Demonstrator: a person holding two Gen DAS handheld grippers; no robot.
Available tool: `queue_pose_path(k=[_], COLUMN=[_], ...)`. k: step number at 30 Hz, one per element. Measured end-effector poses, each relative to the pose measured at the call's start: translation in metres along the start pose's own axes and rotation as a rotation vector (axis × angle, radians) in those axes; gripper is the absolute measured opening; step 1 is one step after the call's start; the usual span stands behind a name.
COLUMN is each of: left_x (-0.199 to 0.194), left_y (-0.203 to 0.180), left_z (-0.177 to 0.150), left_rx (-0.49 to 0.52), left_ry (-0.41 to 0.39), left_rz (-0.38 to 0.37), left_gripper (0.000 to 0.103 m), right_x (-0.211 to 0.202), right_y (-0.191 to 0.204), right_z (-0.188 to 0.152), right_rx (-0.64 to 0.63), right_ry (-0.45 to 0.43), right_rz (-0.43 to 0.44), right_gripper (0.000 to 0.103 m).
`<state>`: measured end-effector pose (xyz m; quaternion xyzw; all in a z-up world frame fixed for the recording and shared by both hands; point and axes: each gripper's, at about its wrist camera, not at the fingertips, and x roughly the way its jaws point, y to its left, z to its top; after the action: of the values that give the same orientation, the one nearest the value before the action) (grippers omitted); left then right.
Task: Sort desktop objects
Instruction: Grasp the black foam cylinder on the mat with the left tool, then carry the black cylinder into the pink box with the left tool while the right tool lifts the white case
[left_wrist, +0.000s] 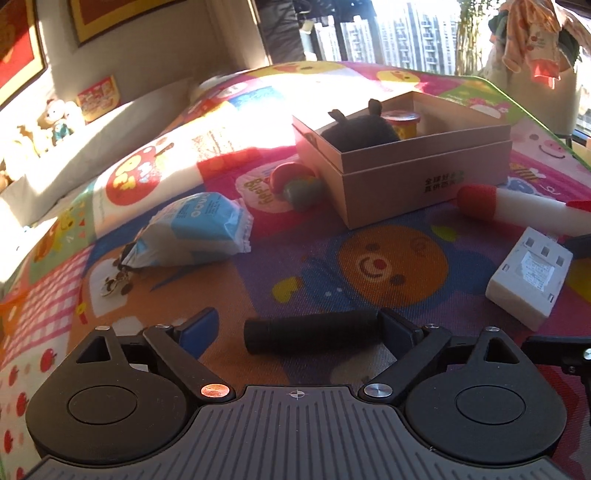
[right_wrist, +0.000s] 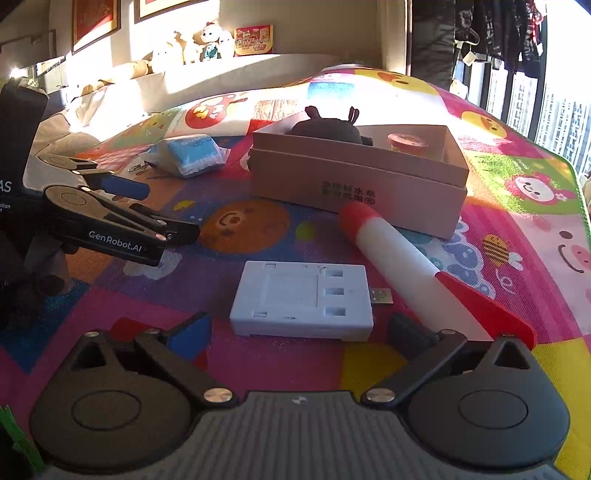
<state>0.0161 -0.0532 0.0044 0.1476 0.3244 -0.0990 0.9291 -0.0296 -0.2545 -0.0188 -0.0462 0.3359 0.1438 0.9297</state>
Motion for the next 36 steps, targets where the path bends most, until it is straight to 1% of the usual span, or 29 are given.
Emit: queue_pose_path(k=[3,5,7,12,14,16,18,25,28,33,36], left_x=[-0.013,-0.011,-0.005,0.004,0.004,0.002,-0.001,-0.017,-0.027,-0.040,-0.042], left_y=[-0.003,-0.006,-0.004,0.011,0.014,0.012,0.010,0.016,0.022,0.032,0.034], left_z=[-0.006,-0.006,-0.006,-0.009,-0.010,-0.011,-0.012,-0.026,-0.035,-0.050,-0.054], left_rx=[-0.052,-0.027,-0.020,-0.067,-0.087,-0.093,-0.090,-0.136,-0.163,-0.192,-0.206], left_ry=[-0.031,-0.043,-0.032,-0.014,-0.011,-0.010,-0.014,-0.014,-0.014,-0.013,-0.024], left_rz=[-0.033,-0.030,-0.022,-0.070,-0.084,-0.103,-0.103,-0.145,-0.161,-0.161,-0.158], left_gripper=[0.096,0.096,0.096,0.096,0.092,0.083,0.080,0.080,0.080,0.080,0.080], right_x=[0.000,0.001,0.001,0.001,0.002,0.002,0.003,0.014,0.020,0.016,0.016], right_y=[0.000,0.000,0.001,0.001,0.001,0.001,0.002,0.003,0.004,0.009,0.006], right_z=[0.000,0.001,0.001,0.001,0.001,0.002,0.003,0.016,0.023,0.025,0.027], right_rx=[0.001,0.002,-0.001,0.002,0.000,-0.001,-0.009,-0.026,-0.036,-0.137,-0.162], right_ry=[-0.001,0.001,0.002,0.001,0.003,0.006,0.015,0.059,0.070,0.059,0.056], right_rz=[0.001,0.004,0.006,0.007,0.006,0.006,0.004,0.014,0.000,-0.042,-0.029], right_gripper=[0.103,0.103,0.103,0.103,0.103,0.103,0.103,0.103,0.103,0.103,0.103])
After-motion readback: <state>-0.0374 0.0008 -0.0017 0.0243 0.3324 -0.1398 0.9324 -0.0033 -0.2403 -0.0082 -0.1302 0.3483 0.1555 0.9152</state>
